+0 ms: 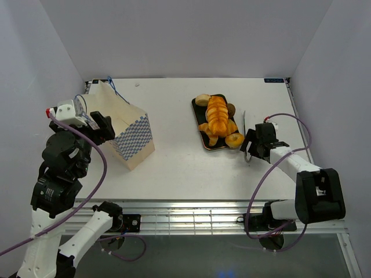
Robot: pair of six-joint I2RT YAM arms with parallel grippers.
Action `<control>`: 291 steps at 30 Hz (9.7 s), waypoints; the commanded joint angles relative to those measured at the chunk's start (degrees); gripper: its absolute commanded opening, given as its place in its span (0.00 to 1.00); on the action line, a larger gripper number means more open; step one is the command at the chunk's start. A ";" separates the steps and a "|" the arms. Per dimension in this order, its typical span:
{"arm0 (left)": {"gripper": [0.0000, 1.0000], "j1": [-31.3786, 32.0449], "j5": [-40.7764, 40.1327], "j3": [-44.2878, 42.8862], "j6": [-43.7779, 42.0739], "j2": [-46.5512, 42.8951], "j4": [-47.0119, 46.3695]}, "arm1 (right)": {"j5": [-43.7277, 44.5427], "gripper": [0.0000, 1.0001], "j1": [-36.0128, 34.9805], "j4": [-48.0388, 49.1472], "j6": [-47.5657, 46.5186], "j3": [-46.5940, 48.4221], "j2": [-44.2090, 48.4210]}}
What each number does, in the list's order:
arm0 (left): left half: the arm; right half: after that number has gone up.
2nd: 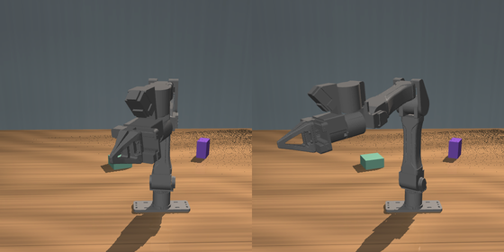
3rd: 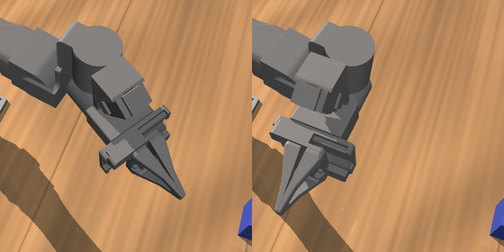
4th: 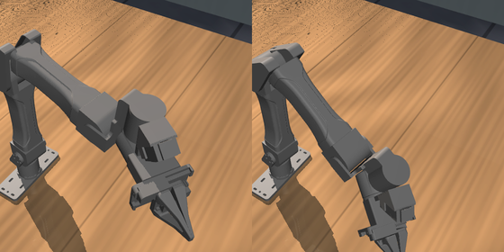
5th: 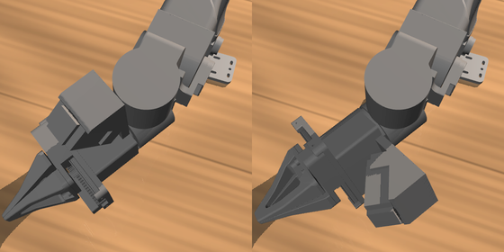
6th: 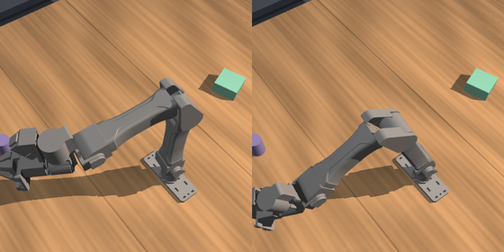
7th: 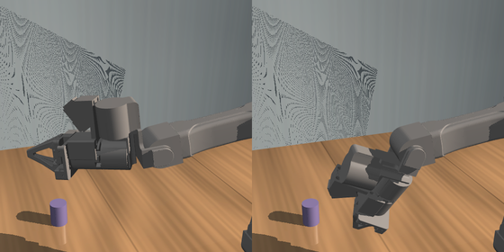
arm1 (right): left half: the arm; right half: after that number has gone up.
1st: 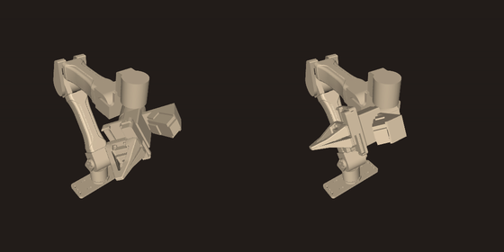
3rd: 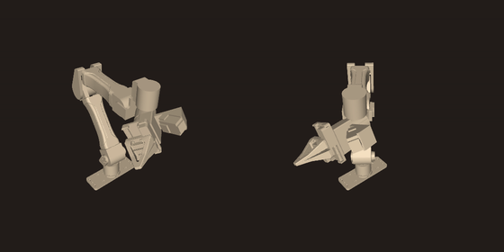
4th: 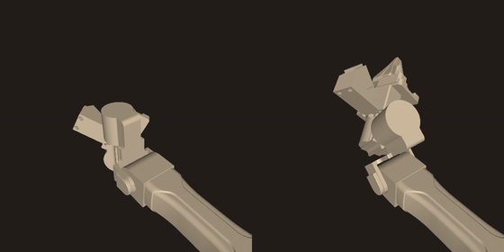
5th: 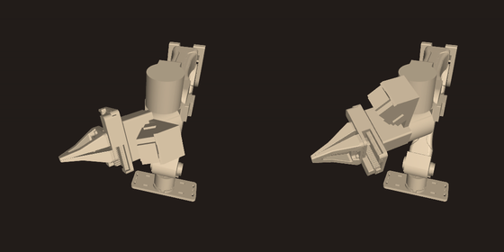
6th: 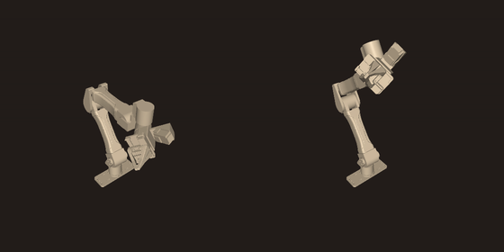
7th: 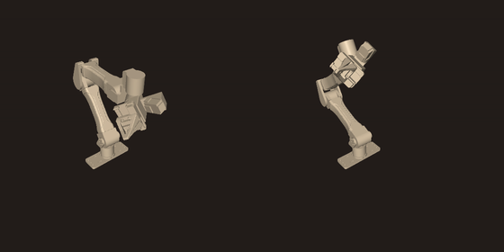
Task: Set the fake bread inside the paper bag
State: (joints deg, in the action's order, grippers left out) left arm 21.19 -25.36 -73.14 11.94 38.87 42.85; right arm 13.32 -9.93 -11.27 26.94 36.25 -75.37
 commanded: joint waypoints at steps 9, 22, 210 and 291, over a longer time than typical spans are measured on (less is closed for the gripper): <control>0.98 2.54 -5.84 -0.60 -1.92 -0.38 -1.45 | 5.14 0.95 2.37 3.62 -0.57 5.41 -8.03; 0.98 3.07 -5.40 0.19 -2.01 0.24 -1.89 | -3.12 0.95 8.09 6.43 -5.05 6.63 -9.17; 0.98 3.07 -12.07 23.49 3.44 -11.27 -8.49 | -36.44 0.16 3.96 -7.45 -0.57 11.90 15.26; 0.98 3.07 -17.97 18.21 2.56 -15.49 -5.23 | -7.69 0.08 -48.43 2.74 -16.92 63.16 -12.43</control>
State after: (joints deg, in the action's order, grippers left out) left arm 24.12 -43.90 -54.78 15.49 22.55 39.42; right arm 5.80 -58.15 -14.83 10.66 97.41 -90.83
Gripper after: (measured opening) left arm 0.979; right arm 0.333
